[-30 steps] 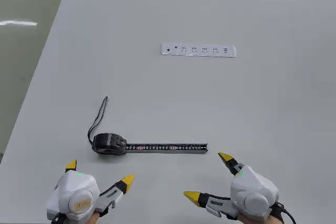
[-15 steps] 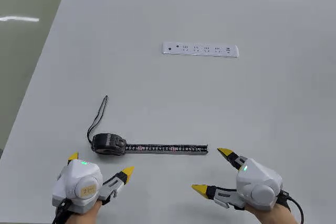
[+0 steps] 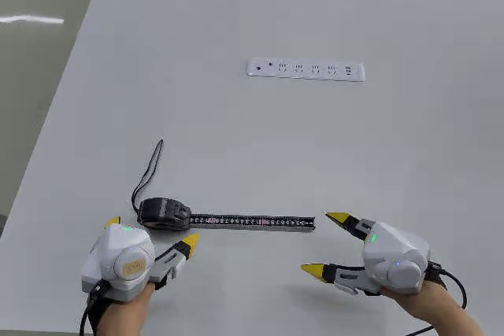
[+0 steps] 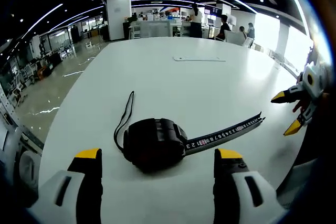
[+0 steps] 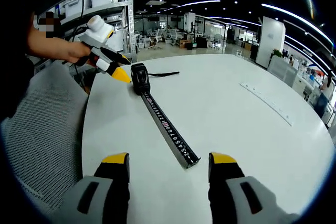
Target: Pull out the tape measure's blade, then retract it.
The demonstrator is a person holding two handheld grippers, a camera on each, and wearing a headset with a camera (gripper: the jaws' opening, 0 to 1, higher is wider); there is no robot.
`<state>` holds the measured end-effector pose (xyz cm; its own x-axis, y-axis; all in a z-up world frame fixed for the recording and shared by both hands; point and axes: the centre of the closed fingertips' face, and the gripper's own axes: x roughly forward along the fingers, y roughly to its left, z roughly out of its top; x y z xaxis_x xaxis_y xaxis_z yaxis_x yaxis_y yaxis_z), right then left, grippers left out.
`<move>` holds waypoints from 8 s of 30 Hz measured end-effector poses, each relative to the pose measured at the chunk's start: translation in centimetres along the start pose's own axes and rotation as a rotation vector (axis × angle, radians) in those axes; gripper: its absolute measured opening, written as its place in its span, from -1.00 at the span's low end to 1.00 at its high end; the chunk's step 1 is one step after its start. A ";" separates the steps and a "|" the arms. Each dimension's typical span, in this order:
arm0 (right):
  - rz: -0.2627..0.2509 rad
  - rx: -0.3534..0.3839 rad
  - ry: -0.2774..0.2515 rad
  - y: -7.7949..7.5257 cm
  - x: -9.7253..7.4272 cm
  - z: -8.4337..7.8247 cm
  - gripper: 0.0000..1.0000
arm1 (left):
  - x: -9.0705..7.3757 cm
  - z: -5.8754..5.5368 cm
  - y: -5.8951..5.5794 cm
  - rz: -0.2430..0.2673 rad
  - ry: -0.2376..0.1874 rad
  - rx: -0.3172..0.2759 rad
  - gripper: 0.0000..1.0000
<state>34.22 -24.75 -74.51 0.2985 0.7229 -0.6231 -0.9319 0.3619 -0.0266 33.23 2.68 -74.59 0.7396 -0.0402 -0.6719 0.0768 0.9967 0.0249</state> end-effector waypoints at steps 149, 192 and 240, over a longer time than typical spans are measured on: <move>0.288 -0.237 0.065 -3.0 4.2 -3.8 -0.75 | 4.6 0.3 1.0 0.197 0.013 -0.192 0.24; 0.308 -0.264 0.054 -2.2 5.5 -1.9 -0.75 | 4.5 0.3 0.9 0.172 0.024 -0.177 0.24; 0.333 -0.267 0.056 -1.0 7.4 0.2 -0.75 | 4.6 0.2 1.0 0.162 0.033 -0.175 0.24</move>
<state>37.41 -19.71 -78.94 -0.0326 0.7389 -0.6730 -0.9983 -0.0564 -0.0136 36.85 3.44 -77.53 0.7107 0.1204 -0.6931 -0.1599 0.9871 0.0075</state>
